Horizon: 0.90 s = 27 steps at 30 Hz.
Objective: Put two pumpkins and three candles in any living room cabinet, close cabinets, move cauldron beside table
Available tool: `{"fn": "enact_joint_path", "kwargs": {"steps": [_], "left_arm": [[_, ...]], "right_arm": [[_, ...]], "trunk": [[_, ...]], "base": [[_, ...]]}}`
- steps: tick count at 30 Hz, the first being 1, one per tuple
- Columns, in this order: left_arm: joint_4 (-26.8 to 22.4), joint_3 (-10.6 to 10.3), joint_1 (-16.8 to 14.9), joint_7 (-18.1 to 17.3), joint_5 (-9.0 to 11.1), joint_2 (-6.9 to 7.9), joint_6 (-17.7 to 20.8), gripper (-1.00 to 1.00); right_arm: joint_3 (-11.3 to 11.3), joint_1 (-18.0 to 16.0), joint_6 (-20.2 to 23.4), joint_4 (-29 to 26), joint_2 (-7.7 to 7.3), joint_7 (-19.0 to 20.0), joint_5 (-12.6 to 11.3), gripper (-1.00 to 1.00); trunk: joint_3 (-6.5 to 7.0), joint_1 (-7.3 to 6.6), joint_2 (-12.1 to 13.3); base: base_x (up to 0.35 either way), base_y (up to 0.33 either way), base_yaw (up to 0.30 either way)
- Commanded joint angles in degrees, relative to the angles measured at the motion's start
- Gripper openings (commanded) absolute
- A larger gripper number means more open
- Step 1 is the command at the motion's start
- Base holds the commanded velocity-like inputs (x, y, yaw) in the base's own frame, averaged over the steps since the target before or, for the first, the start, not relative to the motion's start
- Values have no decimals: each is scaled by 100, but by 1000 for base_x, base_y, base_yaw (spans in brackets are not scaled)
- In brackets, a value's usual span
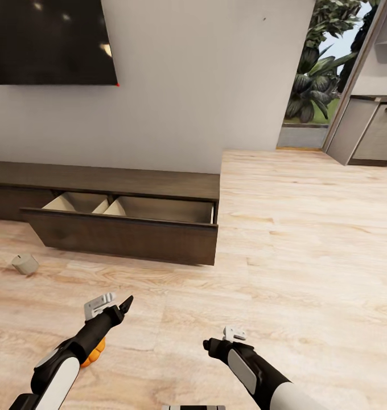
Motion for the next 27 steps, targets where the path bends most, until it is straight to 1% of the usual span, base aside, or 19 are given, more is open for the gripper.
{"fn": "enact_joint_path", "kwargs": {"steps": [1, 11, 20, 23, 25, 26, 27], "left_arm": [[-11, -14, -3, 56, 60, 5, 12, 100], [-13, -11, -3, 55, 60, 5, 11, 100], [-25, -9, -3, 82, 60, 7, 9, 100], [-12, 17, -4, 157, 62, 19, 22, 100], [19, 58, -22, 342, 60, 29, 84, 100], [36, 75, -41, 511, 56, 35, 140, 100], [42, 81, -53, 622, 55, 41, 186, 100]], "right_arm": [[44, -4, 13, -12, -6, -53, -53, 100], [49, -4, 13, -7, -3, -55, -48, 100], [55, -4, 13, 0, 2, -100, -44, 100], [112, -4, 13, -5, 8, -226, -44, 100], [244, -6, 13, -17, 49, -359, -44, 100], [311, -8, 13, -28, 79, -460, -46, 100], [336, -11, 15, -41, 92, -521, -47, 100]], "trunk": [[-5, -1, -2], [-5, -1, -2], [-32, -1, -2], [-47, -1, -2], [-59, -1, -2], [-65, -1, -2], [-71, -1, -2]], "base": [[0, 0, 0], [0, 0, 18], [0, 0, 212], [0, 0, 229], [0, 0, 221], [0, 0, 216], [0, 0, 215]]}}
